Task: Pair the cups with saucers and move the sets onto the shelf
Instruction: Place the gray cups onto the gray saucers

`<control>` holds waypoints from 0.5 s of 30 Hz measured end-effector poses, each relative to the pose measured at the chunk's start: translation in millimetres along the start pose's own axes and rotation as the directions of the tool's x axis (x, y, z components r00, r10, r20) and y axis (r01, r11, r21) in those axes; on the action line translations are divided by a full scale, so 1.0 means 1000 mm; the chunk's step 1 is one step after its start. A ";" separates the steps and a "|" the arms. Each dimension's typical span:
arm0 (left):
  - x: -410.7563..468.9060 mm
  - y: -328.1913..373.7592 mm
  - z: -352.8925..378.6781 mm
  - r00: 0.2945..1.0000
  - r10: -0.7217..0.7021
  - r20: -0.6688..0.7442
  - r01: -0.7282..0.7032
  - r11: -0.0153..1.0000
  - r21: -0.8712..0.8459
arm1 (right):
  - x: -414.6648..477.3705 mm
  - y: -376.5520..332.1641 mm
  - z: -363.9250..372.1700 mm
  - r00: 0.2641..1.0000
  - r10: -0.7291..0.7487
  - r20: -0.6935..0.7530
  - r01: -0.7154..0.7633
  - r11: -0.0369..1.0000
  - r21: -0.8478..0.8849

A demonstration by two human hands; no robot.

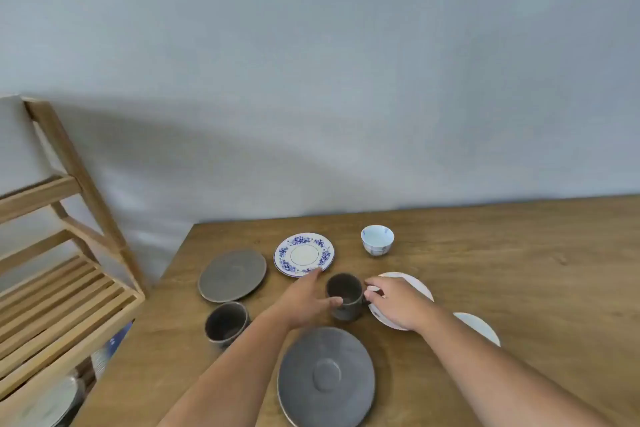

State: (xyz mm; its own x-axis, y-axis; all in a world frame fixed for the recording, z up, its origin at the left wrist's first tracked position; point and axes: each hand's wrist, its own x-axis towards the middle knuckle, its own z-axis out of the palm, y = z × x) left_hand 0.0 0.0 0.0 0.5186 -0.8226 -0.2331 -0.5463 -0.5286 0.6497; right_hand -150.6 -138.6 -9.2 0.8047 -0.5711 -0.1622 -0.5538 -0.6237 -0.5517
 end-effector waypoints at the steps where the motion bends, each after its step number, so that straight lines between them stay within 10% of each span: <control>1: 0.000 -0.001 0.002 1.000 0.000 0.015 0.000 1.000 -0.007 | 0.002 0.002 0.003 1.000 -0.005 -0.010 0.005 1.000 -0.001; 15: 0.008 -0.015 0.021 0.997 0.006 -0.077 -0.034 0.930 -0.367 | 0.002 -0.001 0.012 0.986 0.041 -0.160 -0.013 0.984 0.176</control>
State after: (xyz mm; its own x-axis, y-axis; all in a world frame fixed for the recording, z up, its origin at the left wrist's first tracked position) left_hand -1.4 -3.0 -27.2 0.5645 -0.8072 -0.1726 -0.2843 -0.3864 0.8774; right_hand -145.4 -133.0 -18.6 0.7366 -0.6743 -0.0518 -0.5175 -0.5127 -0.6851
